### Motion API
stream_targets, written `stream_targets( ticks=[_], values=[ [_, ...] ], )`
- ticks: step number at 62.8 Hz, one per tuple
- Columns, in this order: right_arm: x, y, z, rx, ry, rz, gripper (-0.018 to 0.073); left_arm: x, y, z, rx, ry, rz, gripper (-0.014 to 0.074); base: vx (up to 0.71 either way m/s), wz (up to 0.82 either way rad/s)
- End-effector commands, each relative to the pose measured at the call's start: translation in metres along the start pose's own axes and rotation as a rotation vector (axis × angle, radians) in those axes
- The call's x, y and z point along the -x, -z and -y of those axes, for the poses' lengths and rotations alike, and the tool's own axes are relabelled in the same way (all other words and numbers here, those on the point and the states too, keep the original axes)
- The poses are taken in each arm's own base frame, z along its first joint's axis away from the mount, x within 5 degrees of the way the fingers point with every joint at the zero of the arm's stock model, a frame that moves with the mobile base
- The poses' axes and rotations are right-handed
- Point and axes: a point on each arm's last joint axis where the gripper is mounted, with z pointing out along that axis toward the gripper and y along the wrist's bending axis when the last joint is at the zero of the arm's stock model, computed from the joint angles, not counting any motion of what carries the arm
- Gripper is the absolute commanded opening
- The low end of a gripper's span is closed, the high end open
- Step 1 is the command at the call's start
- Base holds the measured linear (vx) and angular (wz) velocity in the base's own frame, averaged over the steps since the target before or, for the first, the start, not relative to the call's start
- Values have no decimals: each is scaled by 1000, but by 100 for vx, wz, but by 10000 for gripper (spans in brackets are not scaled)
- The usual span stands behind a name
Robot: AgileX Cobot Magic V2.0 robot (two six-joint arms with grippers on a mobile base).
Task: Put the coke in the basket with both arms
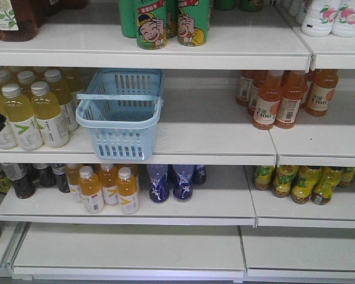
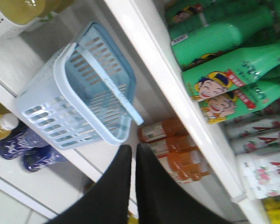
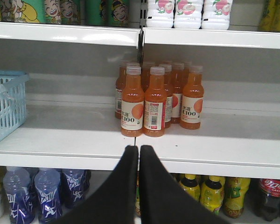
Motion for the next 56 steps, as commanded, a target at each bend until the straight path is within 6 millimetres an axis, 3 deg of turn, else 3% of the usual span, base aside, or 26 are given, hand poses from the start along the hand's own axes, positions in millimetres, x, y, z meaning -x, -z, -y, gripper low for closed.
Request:
stream_targets(
  ticks=[1,9,18,24,40,56],
  values=[
    [4,1,0,-2,13,78,-6,9,-15,8,7,-69,24,-8,0,0],
    [4,1,0,-2,13,78,-6,11,-43,14,26,-149,-48,-8,0,0],
    [4,1,0,-2,13,78,-6,16,-73,25,17,-115,-111,-8,0,0],
    [4,1,0,-2,13,78,-6,17,-89,21,40,-124,-128,-8,0,0],
    [4,1,0,-2,13,78,-6,12,-101,19,14,24,-182,-8,0,0],
    [4,1,0,-2,13,78,-6,13,-96,57,-226,-479,-243,-8,0,0]
  ],
)
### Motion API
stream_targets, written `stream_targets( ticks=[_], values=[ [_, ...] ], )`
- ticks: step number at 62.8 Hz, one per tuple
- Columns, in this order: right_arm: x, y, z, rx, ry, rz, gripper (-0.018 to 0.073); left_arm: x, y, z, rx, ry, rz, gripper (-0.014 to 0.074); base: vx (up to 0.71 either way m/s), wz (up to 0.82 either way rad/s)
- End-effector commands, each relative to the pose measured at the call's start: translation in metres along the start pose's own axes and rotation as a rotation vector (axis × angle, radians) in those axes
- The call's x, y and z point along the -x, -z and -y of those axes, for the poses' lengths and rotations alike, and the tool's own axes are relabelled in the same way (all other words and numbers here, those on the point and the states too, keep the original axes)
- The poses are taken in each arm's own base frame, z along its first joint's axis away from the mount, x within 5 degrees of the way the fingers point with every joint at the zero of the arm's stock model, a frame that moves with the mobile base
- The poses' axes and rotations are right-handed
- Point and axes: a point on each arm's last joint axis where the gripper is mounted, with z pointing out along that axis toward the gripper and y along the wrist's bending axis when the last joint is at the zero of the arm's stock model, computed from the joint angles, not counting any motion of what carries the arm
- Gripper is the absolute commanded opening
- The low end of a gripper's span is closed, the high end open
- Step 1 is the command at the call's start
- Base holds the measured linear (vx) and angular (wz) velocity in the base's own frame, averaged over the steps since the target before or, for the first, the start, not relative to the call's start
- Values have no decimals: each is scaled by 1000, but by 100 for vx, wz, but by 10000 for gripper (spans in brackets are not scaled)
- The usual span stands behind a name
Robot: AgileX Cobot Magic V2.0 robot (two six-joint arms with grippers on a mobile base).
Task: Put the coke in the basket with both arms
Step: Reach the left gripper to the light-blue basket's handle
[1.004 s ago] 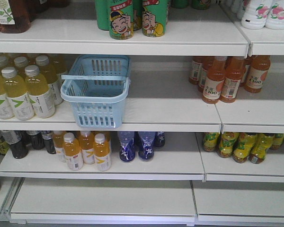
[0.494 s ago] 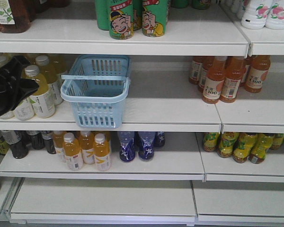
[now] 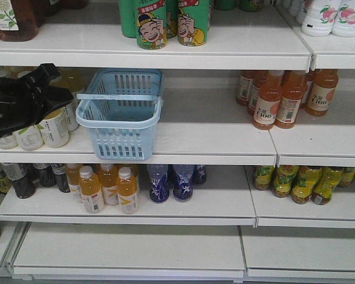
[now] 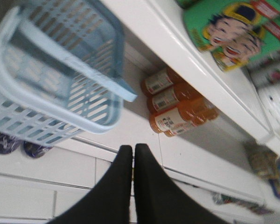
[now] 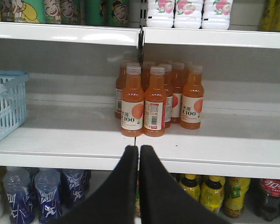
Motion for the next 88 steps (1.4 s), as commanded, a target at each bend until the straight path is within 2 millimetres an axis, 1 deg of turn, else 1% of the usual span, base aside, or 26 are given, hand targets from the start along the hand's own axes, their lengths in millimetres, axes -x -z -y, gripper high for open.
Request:
stream_targets(
  ticks=[1,4,9,14,22,27,32,35,38,45,51,55,64,76,88],
  values=[
    [4,1,0,-2,13,78,-6,13,11,26,-102,-195,54,-8,0,0],
    [4,1,0,-2,13,78,-6,15,11,26,-94,-224,76,-7,0,0],
    [4,1,0,-2,13,78,-6,16,11,26,-90,-201,92,8,0,0],
    [4,1,0,-2,13,78,-6,17,12,26,-98,-172,103,51,0,0],
    [4,1,0,-2,13,78,-6,20,12,27,-110,-111,128,177,0,0],
    [4,1,0,-2,13,78,-6,20,8,25,-113,-69,129,290,0,0],
    [4,1,0,-2,13,78,-6,19,-3,17,-116,22,113,383,0,0],
    [4,1,0,-2,13,78,-6,17,-11,11,-115,99,89,420,0,0],
    [4,1,0,-2,13,78,-6,14,-21,3,-102,179,60,437,0,0],
    [4,1,0,-2,13,78,-6,5,-44,-19,-51,316,3,417,0,0],
    [4,1,0,-2,13,78,-6,2,-60,-33,-18,333,-23,365,0,0],
    [4,1,0,-2,13,78,-6,4,-69,-37,-13,337,-29,328,0,0],
    [4,1,0,-2,13,78,-6,12,-85,-39,-22,333,-27,269,0,0],
    [4,1,0,-2,13,78,-6,24,-97,-37,-31,319,-2,266,0,0],
    [4,1,0,-2,13,78,-6,27,-109,-43,-25,325,-4,267,0,0]
  ],
)
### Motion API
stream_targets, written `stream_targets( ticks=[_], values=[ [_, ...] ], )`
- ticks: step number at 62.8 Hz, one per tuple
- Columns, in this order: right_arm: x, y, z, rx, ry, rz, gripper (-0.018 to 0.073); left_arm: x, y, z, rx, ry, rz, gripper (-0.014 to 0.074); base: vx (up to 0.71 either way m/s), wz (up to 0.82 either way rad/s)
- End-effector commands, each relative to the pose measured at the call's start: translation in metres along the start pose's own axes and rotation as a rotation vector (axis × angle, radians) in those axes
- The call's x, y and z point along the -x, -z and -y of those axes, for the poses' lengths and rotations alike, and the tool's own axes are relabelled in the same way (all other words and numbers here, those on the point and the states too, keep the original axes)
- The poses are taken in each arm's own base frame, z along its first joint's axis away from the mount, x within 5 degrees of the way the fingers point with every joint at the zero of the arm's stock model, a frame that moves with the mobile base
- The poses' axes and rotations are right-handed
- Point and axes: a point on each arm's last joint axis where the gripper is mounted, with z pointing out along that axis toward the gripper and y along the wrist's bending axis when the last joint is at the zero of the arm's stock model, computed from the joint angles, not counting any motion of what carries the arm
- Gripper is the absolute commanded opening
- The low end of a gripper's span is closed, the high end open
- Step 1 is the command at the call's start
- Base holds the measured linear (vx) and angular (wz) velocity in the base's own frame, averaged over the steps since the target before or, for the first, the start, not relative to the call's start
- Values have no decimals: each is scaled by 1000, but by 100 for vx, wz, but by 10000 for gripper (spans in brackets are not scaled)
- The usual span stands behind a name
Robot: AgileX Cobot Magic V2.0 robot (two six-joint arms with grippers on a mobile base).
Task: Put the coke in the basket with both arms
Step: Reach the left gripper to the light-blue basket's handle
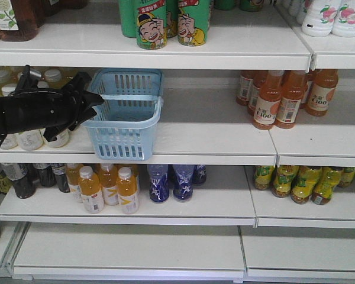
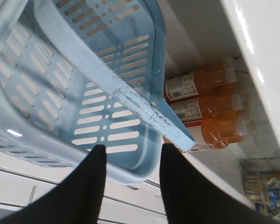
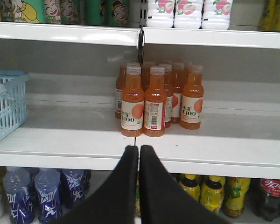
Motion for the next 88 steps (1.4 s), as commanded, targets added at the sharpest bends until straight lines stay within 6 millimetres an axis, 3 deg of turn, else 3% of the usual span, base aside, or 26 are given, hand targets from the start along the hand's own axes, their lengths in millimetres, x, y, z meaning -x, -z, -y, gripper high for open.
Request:
stream_targets(
  ticks=[1,88],
  values=[
    [4,1,0,-2,13,78,-6,9,8,27,-99,43,35,268,0,0],
    [4,1,0,-2,13,78,-6,7,5,29,-138,86,-13,272,0,0]
  ],
)
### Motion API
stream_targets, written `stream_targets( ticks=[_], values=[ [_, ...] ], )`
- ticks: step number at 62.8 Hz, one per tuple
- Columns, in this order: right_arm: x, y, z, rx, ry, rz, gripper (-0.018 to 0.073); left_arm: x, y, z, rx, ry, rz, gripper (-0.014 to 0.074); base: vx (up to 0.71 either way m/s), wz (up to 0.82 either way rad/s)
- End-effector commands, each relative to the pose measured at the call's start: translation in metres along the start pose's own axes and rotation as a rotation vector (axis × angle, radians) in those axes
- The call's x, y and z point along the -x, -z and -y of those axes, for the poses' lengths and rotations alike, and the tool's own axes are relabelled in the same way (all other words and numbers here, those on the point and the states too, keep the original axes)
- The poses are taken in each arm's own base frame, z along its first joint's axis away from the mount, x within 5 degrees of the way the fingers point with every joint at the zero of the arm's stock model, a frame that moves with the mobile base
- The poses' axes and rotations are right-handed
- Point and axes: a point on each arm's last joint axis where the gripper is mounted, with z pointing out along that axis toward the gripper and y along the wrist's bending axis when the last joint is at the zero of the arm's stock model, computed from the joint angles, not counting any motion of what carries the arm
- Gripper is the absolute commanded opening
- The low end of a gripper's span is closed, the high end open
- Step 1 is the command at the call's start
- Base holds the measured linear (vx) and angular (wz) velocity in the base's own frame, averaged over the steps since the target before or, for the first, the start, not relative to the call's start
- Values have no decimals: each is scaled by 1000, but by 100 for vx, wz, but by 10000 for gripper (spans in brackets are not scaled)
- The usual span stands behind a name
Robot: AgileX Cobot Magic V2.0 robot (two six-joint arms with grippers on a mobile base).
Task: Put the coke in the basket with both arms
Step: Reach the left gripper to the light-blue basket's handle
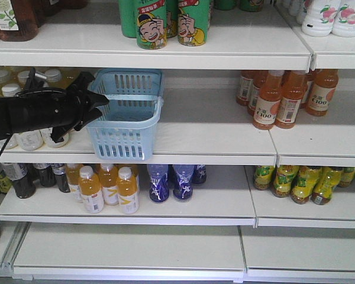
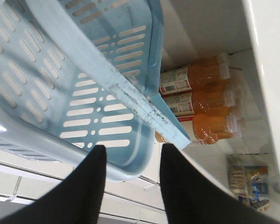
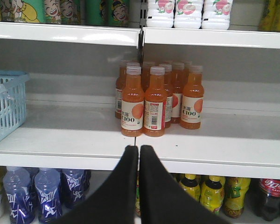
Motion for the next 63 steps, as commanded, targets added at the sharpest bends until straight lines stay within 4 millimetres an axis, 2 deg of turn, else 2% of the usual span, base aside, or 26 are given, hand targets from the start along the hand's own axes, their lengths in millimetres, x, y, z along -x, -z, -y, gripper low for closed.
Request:
stream_targets(
  ticks=[1,14,34,55,63],
  values=[
    [4,1,0,-2,13,78,-6,5,13,31,-117,32,20,272,0,0],
    [4,1,0,-2,13,78,-6,4,13,32,-123,65,10,304,0,0],
    [4,1,0,-2,13,78,-6,5,13,31,-121,66,12,495,0,0],
    [4,1,0,-2,13,78,-6,10,11,26,-76,71,66,504,0,0],
    [4,1,0,-2,13,78,-6,14,1,30,-114,61,35,504,0,0]
  ],
)
